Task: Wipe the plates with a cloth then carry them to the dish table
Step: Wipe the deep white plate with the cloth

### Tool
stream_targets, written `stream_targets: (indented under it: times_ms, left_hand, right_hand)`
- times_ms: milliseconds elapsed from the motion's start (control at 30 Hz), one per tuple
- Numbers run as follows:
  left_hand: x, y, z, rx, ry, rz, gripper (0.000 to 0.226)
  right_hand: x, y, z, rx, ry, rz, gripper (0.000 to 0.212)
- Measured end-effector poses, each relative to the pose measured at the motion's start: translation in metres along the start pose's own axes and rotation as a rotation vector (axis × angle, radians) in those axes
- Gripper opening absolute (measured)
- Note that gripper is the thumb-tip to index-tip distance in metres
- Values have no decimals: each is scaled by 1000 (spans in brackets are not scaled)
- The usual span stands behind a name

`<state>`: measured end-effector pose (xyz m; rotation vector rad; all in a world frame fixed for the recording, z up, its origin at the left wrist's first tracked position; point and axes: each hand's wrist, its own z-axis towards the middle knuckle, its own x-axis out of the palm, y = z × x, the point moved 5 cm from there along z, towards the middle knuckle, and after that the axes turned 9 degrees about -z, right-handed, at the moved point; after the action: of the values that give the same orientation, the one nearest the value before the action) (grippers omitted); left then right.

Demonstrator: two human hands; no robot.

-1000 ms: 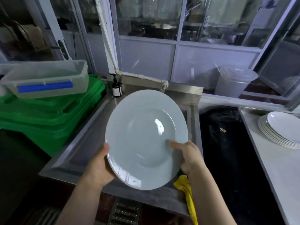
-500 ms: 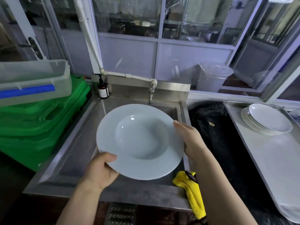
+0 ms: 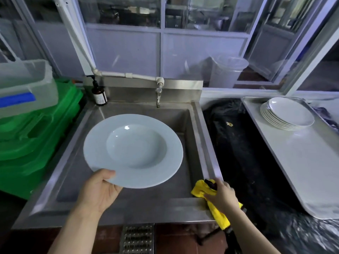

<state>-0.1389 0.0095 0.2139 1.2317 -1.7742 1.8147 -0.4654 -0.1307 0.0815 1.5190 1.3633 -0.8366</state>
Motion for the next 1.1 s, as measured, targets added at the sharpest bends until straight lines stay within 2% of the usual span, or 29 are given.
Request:
stream_targets:
  times_ms: [100,167,267,367,533,633,800,833,867,900,933,967,1000,1033,1100]
  left_hand:
    - [-3,-1,-1,17,-11,47,59]
    - [-5,-2,-2,25,-21,74,59]
    - [-6,-5,-1,42,-2,114,60]
    - [-3,-9,-2,77,22,132,63]
    - [1,-8,-1,81,48,110,62]
    - [3,-9,-2,96,22,71,59]
    - [3,-11,-5,94,28,86,47]
    - [4,-12,-8,77,-31,134,40]
    - [-3,-11,-9,108,-52,230,57]
    - [1,-13,-13,122,-116,351,10]
    - [-3,-17,-14,143,-161,435,46]
    - [-7,-15,-17,129,-249,458,43]
    - [-14,-15,-19,95,-256,365,40]
    - [-18,-19,-20,141,-327,374,33]
    - [-19,-24,-21,159,-273,303,19]
  right_hand:
    - [19,-7,-3,-4,-41,-215,69]
    - [20,-7,-1,-15,-98,-207,59]
    - [10,-6,1,-45,-163,-47,54]
    - [-19,9,-3,-155,-297,165,52]
    - [-92,73,-19,-323,-500,459,63]
    - [-139,118,-40,-506,-639,492,61]
    - [-189,188,-72,-735,-786,309,54]
    - [-191,204,-76,-783,-756,248,54]
    - [-189,221,-78,-828,-705,166,54]
    - [-185,237,-79,-861,-649,51,53]
    - [-178,251,-79,-882,-606,-89,52]
    - [-174,261,-80,-895,-582,-225,52]
    - [-171,267,-80,-903,-566,-332,53]
    - [-171,270,-80,-907,-544,-402,55]
    - [-171,266,-82,-917,-442,-428,58]
